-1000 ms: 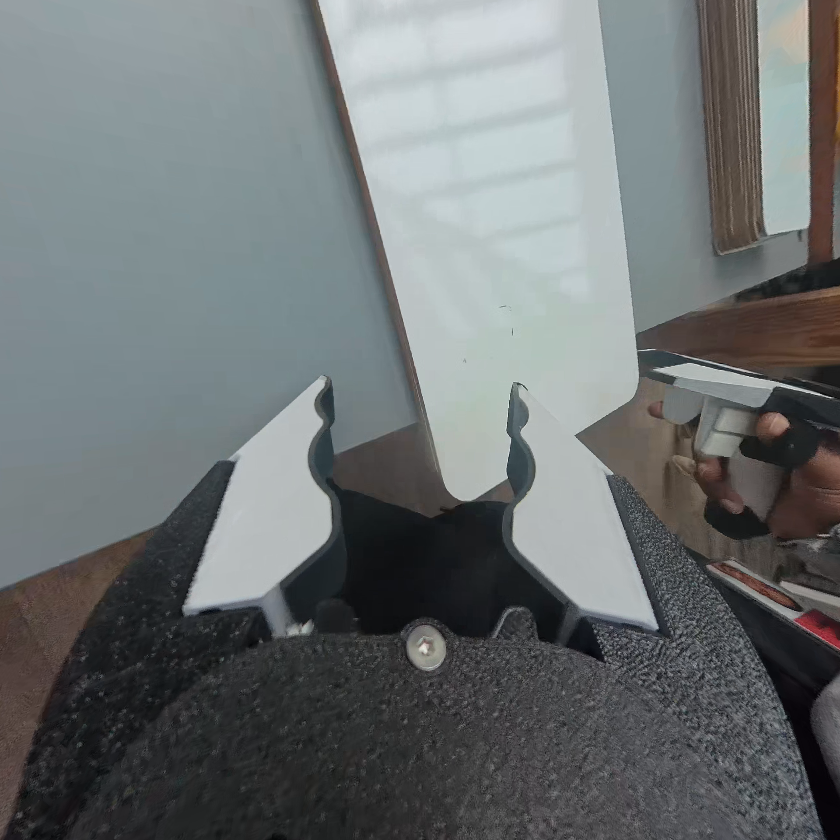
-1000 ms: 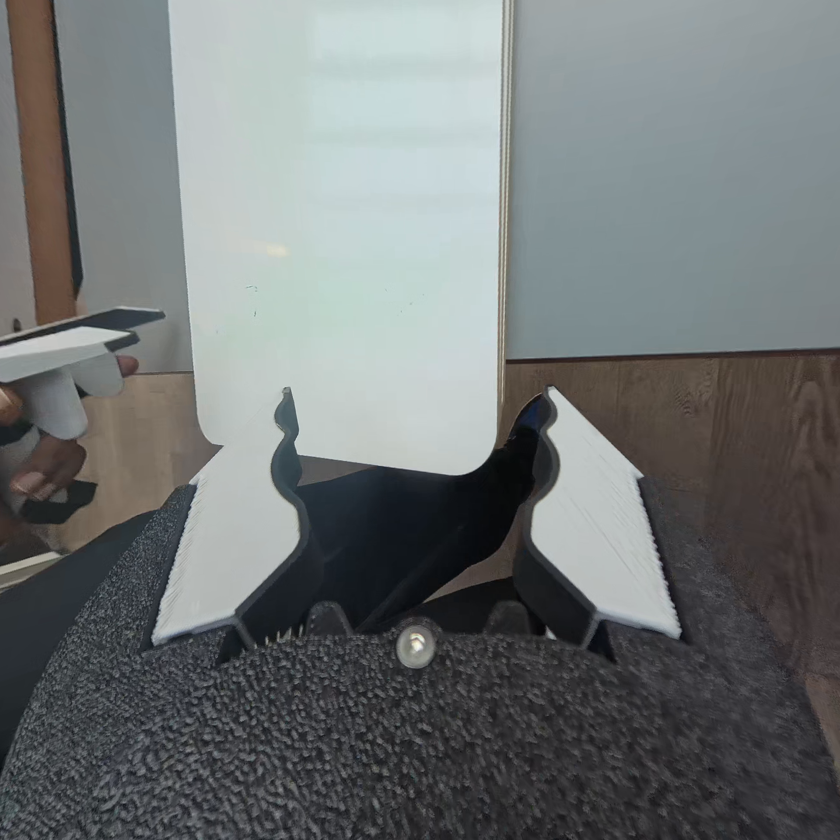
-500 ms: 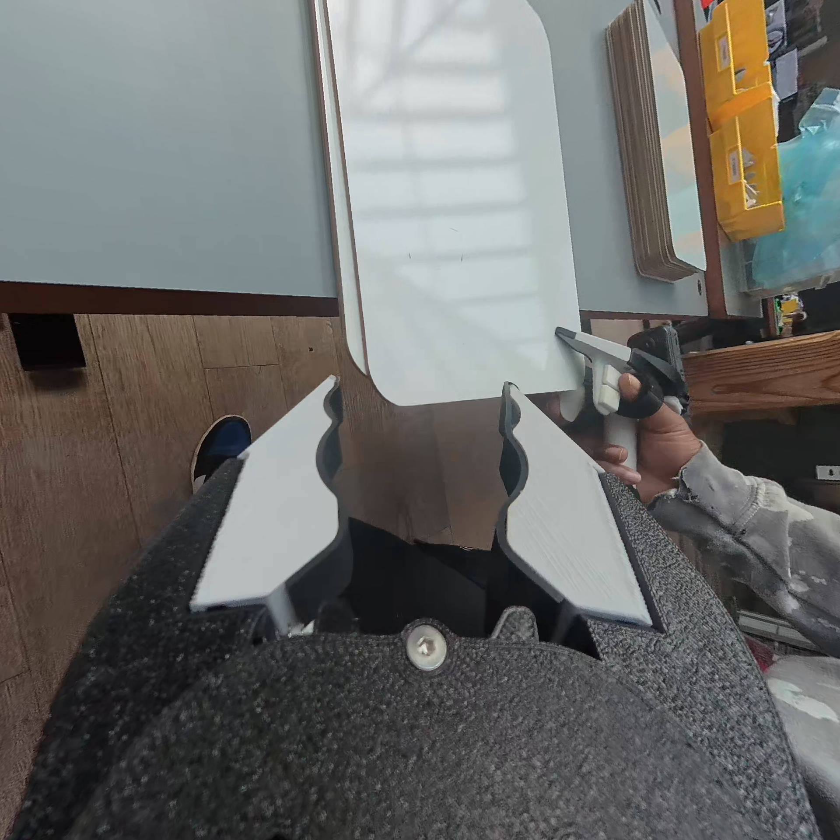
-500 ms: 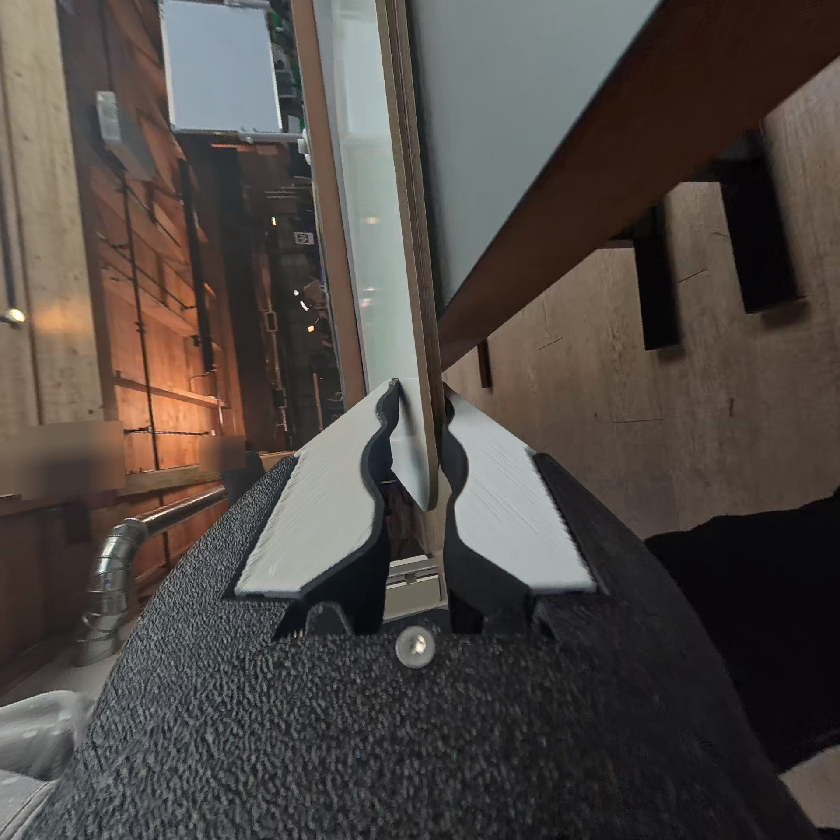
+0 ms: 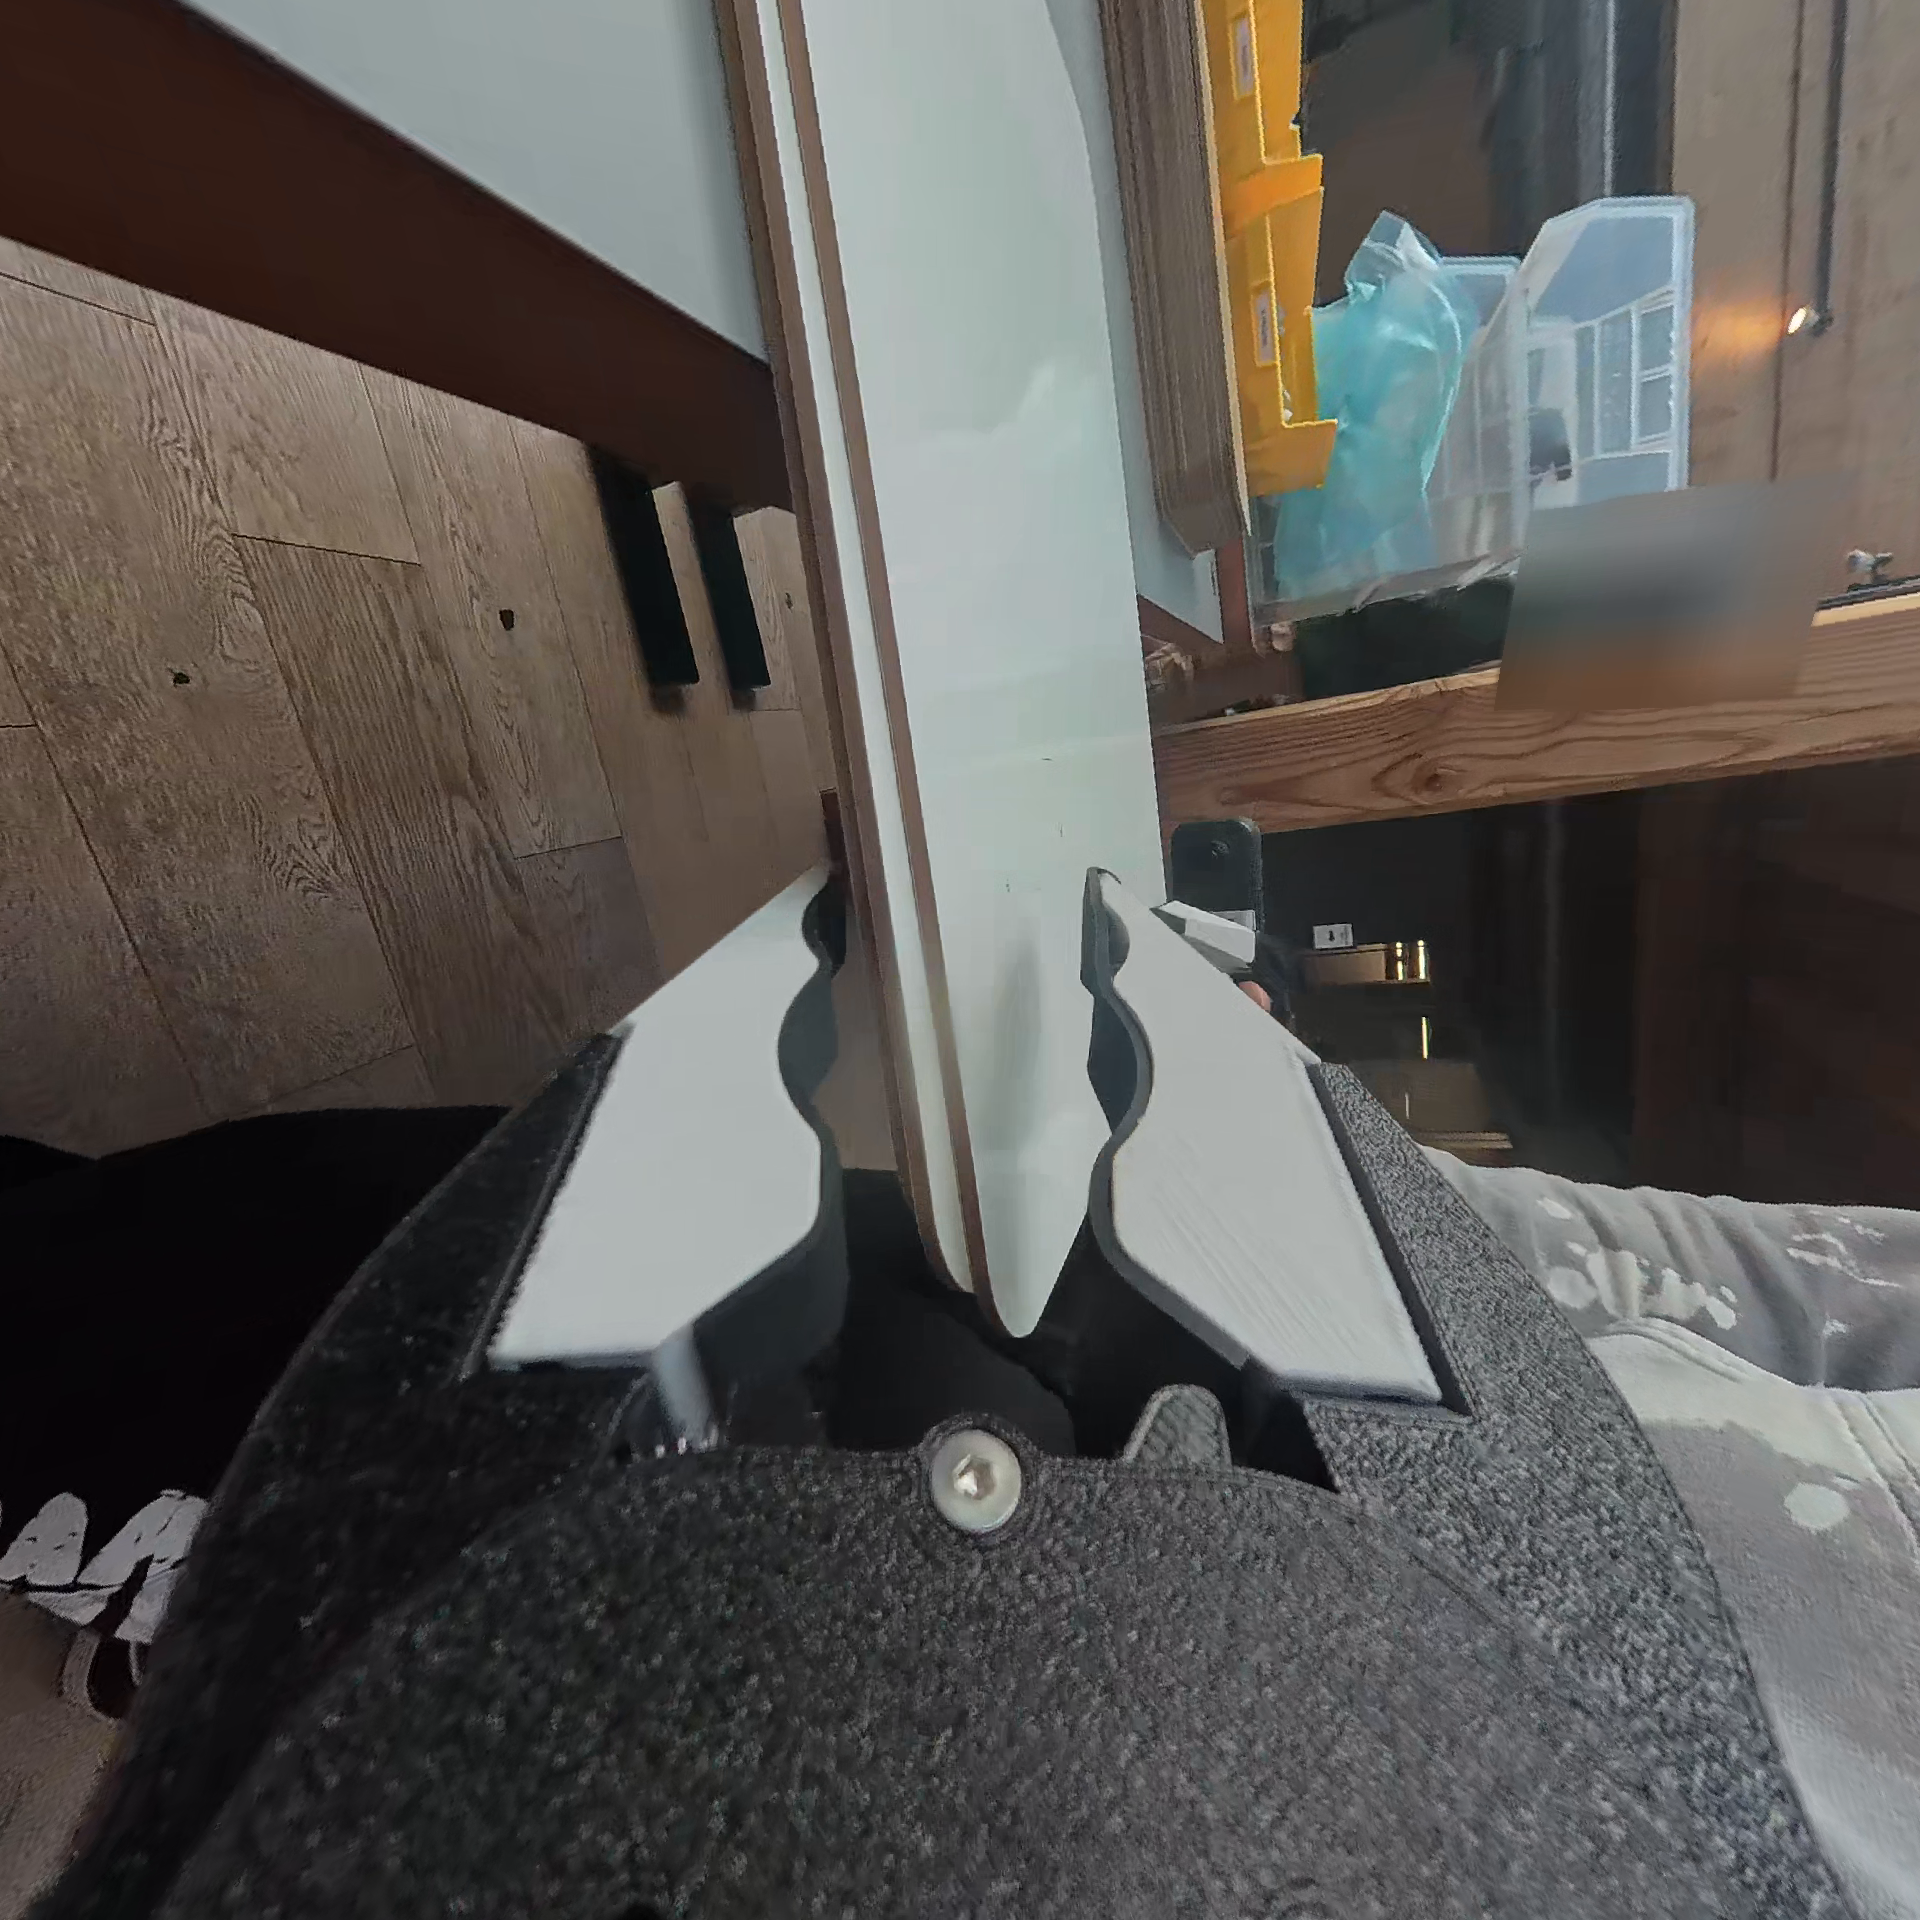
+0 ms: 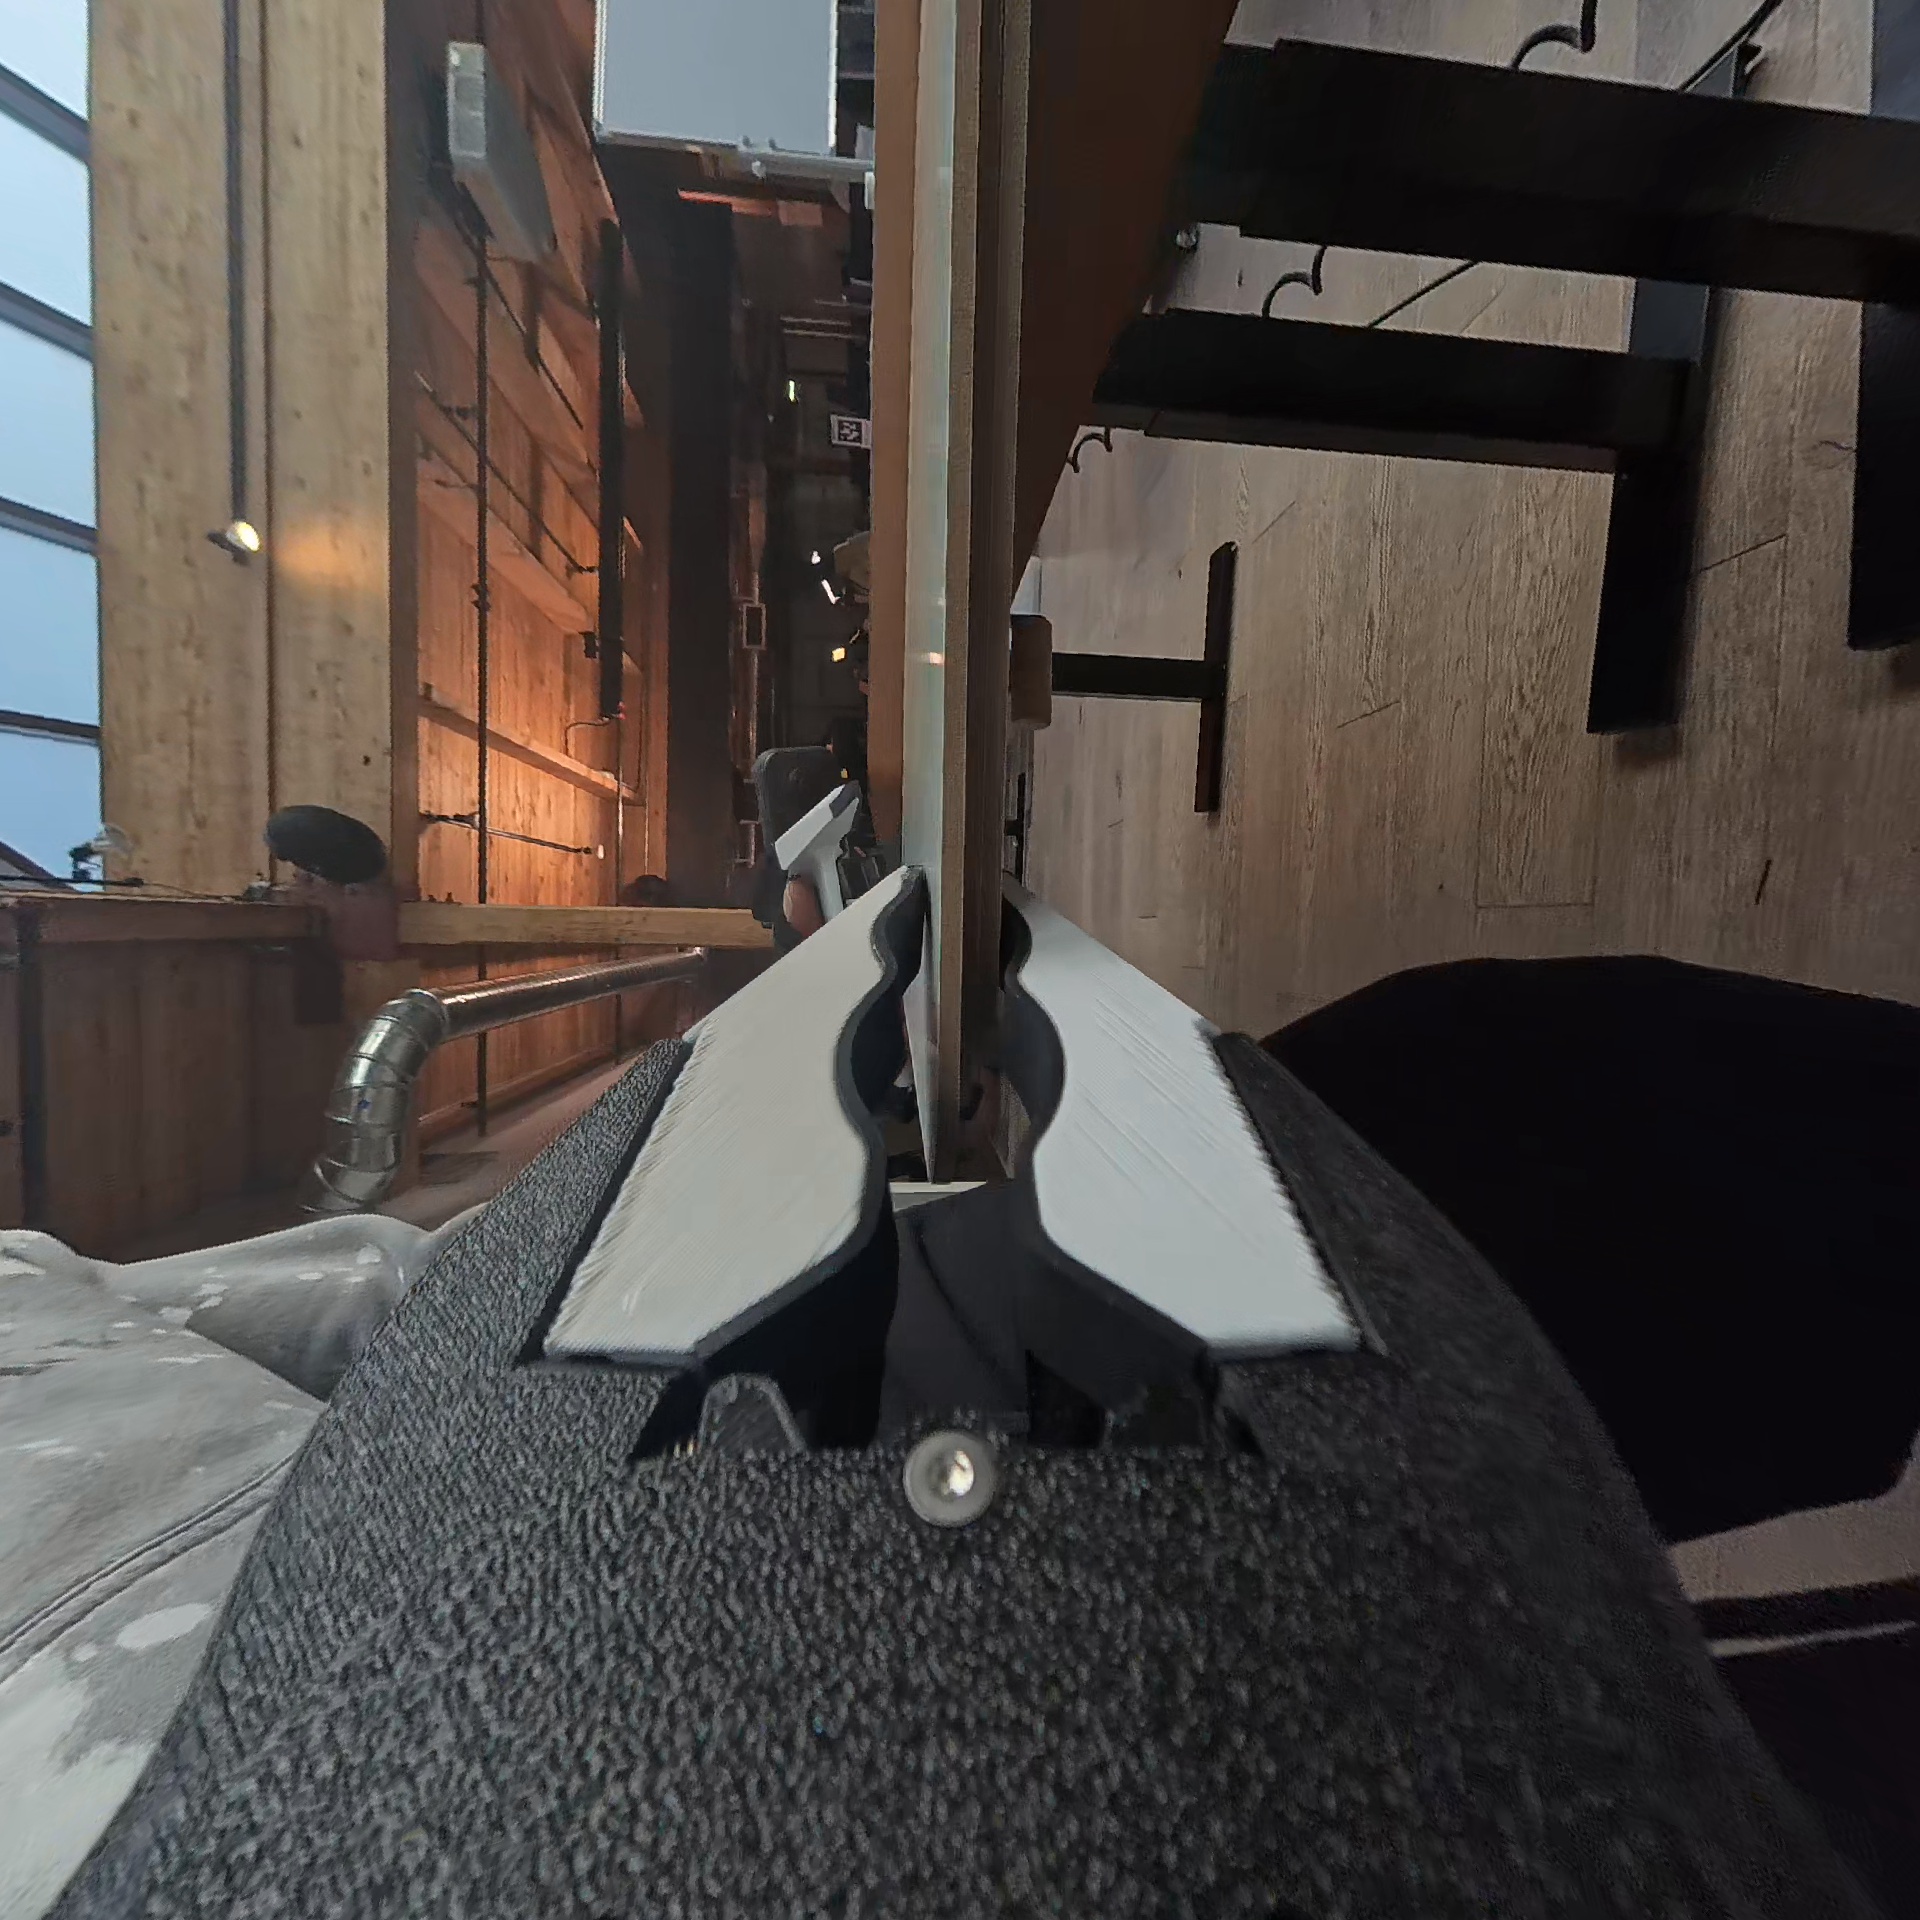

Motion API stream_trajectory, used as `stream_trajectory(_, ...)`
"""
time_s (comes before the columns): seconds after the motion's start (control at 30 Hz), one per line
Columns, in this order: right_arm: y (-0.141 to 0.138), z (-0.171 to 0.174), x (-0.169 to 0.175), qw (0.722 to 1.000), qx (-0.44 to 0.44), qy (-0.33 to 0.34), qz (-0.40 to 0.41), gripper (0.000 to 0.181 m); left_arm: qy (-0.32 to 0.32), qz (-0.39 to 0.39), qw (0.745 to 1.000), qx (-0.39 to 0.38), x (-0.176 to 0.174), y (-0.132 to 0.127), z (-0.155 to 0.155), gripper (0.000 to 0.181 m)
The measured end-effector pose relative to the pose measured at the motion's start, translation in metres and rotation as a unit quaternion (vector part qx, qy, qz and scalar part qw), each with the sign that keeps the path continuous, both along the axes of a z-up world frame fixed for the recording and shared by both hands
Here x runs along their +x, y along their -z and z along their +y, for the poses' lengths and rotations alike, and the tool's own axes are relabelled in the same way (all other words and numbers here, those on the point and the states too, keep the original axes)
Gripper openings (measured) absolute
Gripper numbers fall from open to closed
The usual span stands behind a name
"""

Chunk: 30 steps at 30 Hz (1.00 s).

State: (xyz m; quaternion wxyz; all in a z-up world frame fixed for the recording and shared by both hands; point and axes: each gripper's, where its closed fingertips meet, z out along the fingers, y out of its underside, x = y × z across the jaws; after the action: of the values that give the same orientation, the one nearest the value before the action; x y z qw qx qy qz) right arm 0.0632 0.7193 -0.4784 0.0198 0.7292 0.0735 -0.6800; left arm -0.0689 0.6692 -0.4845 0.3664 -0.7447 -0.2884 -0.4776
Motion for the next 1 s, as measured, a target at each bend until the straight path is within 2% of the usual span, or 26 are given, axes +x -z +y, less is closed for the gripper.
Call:
stream_trajectory(0.07, 0.001, 0.0, 0.001, 0.999, 0.029, -0.015, -0.006, 0.012, 0.007, 0.003, 1.0, 0.008, 0.007, 0.002, 0.001, 0.032)
stream_trajectory(0.1, 0.001, 0.001, 0.0, 0.999, 0.041, -0.027, -0.008, 0.023, 0.005, 0.002, 1.0, 0.011, 0.007, 0.002, 0.002, 0.03)
stream_trajectory(0.13, 0.003, 0.003, -0.001, 0.998, 0.044, -0.038, -0.015, 0.041, 0.004, 0.002, 1.0, 0.013, 0.007, 0.003, 0.003, 0.03)
stream_trajectory(0.17, 0.004, 0.007, -0.003, 0.998, 0.045, -0.048, -0.015, 0.049, 0.004, 0.001, 1.0, 0.015, 0.007, 0.003, 0.003, 0.029)
stream_trajectory(0.3, 0.008, 0.026, -0.015, 0.995, 0.065, -0.072, -0.016, 0.052, 0.009, 0.006, 1.0, 0.015, 0.003, 0.006, 0.009, 0.033)
stream_trajectory(0.37, 0.008, 0.033, -0.023, 0.995, 0.061, -0.075, -0.01, 0.055, 0.015, 0.005, 1.0, 0.022, 0.002, 0.005, 0.013, 0.029)
stream_trajectory(0.4, 0.009, 0.035, -0.026, 0.995, 0.064, -0.079, -0.01, 0.05, 0.02, 0.005, 0.999, 0.028, 0.004, 0.004, 0.015, 0.028)
stream_trajectory(0.43, 0.005, 0.034, -0.028, 0.994, 0.068, -0.085, 0.001, 0.025, 0.028, 0.001, 0.999, 0.034, 0.006, 0.004, 0.015, 0.026)
stream_trajectory(0.47, 0.0, 0.035, -0.029, 0.994, 0.071, -0.082, 0.016, 0.013, 0.031, -0.004, 0.999, 0.044, 0.008, 0.002, 0.015, 0.023)
stream_trajectory(0.57, -0.005, 0.035, -0.024, 0.994, 0.07, -0.078, 0.027, 0.011, 0.032, -0.012, 0.997, 0.066, 0.016, -0.008, 0.012, 0.018)
stream_trajectory(0.67, -0.026, 0.029, -0.008, 0.993, 0.076, -0.08, 0.039, 0.011, 0.032, -0.009, 0.996, 0.082, 0.033, -0.032, 0.006, 0.016)
stream_trajectory(0.8, -0.082, 0.033, 0.022, 0.993, 0.085, -0.064, 0.053, 0.011, 0.034, -0.012, 0.995, 0.092, 0.064, -0.091, 0.011, 0.015)
stream_trajectory(0.9, -0.126, 0.051, 0.048, 0.992, 0.1, -0.054, 0.052, 0.011, 0.046, -0.004, 0.995, 0.094, 0.089, -0.132, 0.032, 0.017)
stream_trajectory(1.0, -0.162, 0.082, 0.078, 0.992, 0.113, -0.037, 0.045, 0.011, 0.074, 0.016, 0.992, 0.096, 0.116, -0.163, 0.069, 0.022)
